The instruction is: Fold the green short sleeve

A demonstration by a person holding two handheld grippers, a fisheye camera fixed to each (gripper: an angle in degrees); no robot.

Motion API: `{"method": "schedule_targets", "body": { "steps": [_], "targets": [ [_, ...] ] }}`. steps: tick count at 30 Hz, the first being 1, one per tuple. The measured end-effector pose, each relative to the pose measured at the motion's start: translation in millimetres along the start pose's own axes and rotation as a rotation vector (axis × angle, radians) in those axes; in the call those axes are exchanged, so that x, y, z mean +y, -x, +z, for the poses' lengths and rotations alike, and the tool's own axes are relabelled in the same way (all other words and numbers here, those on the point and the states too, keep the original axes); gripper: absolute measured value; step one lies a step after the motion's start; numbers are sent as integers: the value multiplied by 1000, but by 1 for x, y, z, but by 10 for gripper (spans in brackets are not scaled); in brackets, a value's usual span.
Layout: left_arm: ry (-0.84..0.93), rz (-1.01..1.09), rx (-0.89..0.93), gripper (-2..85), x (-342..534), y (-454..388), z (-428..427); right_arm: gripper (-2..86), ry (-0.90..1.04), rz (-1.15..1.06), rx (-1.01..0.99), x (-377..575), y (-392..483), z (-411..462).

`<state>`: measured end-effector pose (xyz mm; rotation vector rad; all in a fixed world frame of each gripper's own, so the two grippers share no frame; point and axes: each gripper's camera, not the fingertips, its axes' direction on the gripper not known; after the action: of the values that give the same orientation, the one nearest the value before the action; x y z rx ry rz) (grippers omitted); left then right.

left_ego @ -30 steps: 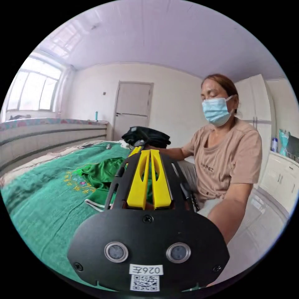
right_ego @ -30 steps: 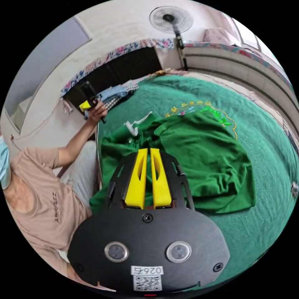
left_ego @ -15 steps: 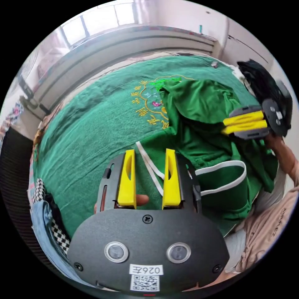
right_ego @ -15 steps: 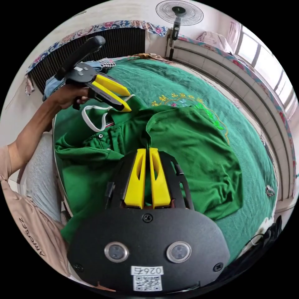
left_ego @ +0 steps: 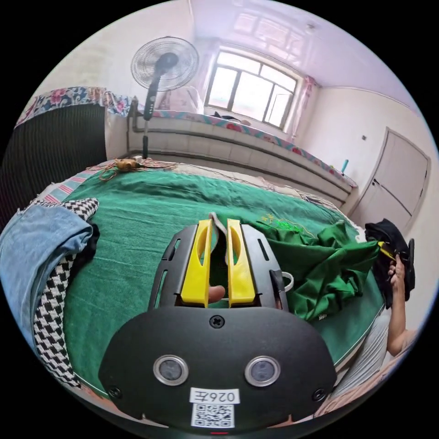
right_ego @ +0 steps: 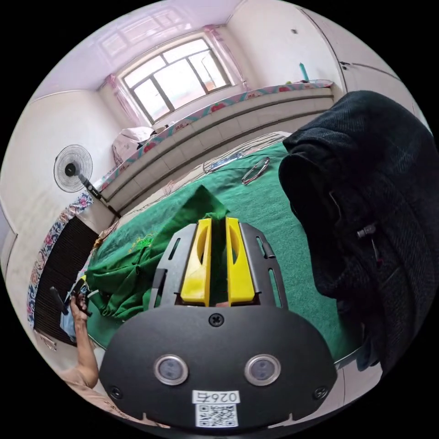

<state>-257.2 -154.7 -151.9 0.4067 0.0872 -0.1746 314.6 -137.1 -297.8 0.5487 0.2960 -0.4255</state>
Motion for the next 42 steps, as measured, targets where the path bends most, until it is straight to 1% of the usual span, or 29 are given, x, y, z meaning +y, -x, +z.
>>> {"method": "schedule_targets", "body": {
  "steps": [4, 6, 8, 9, 11, 12, 13, 14, 15, 16, 17, 19, 20, 22, 24, 26, 27, 29, 30, 32, 33, 35, 36, 37, 38, 39, 40, 41, 42],
  "targets": [
    [-58, 118, 81, 94, 2, -28, -23, 44, 11, -87, 45, -7, 16, 1],
    [-45, 240, 202, 95, 0, -57, -20, 46, 41, -189, 33, -9, 33, 6],
    [108, 426, 369, 130, 1, -111, 2, 50, 159, -383, -98, -9, 62, 21],
    [165, 479, 387, 141, 3, -127, 10, 54, 204, -430, -149, -8, 69, 26],
    [409, 697, 334, 163, 27, -182, 46, 72, 357, -538, -424, 0, 88, 47],
    [489, 766, 297, 164, 36, -195, 56, 74, 392, -555, -504, 2, 93, 52],
    [670, 922, 206, 80, 58, -217, 75, 78, 466, -583, -628, 5, 103, 61],
    [703, 1050, 133, 29, 75, -232, 78, 79, 551, -635, -675, 12, 117, 71],
    [654, 1104, 115, 19, 80, -237, 71, 79, 606, -666, -664, 16, 125, 78],
    [628, 1169, 69, 7, 85, -241, 60, 62, 736, -718, -567, 28, 139, 95],
    [654, 1164, 77, 3, 84, -236, 53, 37, 869, -782, -417, 43, 150, 112],
    [679, 1087, 142, 0, 76, -213, 37, 1, 949, -840, -208, 57, 155, 120],
    [658, 998, 150, -1, 67, -187, 23, -7, 954, -823, -195, 54, 153, 110],
    [610, 827, 159, -3, 49, -141, -2, -11, 907, -766, -251, 40, 141, 82],
    [563, 630, 246, -3, 40, -92, -30, -13, 838, -688, -196, 26, 115, 51],
    [337, 416, 425, -4, 55, -38, -79, -12, 750, -571, -92, 14, 71, 9],
    [257, 381, 473, -4, 63, -29, -93, -11, 720, -546, -106, 12, 61, -2],
    [-47, 307, 578, -4, 100, -12, -140, -8, 557, -483, -130, 10, 33, -55],
    [-98, 295, 584, -4, 109, -11, -149, -7, 502, -489, -118, 11, 29, -70],
    [-207, 322, 554, 1, 135, -25, -180, -1, 195, -541, -104, 19, 26, -141],
    [-226, 337, 542, 3, 140, -31, -188, 1, 94, -557, -112, 24, 27, -161],
    [-305, 389, 538, 23, 155, -56, -217, 18, -347, -600, -205, 54, 29, -239],
    [-320, 393, 553, 29, 158, -60, -221, 20, -438, -597, -235, 63, 29, -255],
    [-344, 385, 613, 40, 163, -66, -226, 21, -586, -579, -290, 79, 28, -277],
    [-363, 355, 709, 42, 166, -66, -226, 18, -663, -574, -341, 91, 31, -288],
    [-371, 331, 773, 43, 168, -64, -223, 13, -666, -591, -368, 94, 34, -290],
    [-358, 273, 912, 20, 170, -55, -213, 3, -604, -648, -419, 95, 45, -287],
    [-327, 213, 1041, 5, 172, -44, -199, -1, -460, -694, -451, 90, 60, -277],
    [-310, 185, 1094, 2, 174, -38, -192, -3, -381, -710, -459, 87, 69, -269]
  ]
}}
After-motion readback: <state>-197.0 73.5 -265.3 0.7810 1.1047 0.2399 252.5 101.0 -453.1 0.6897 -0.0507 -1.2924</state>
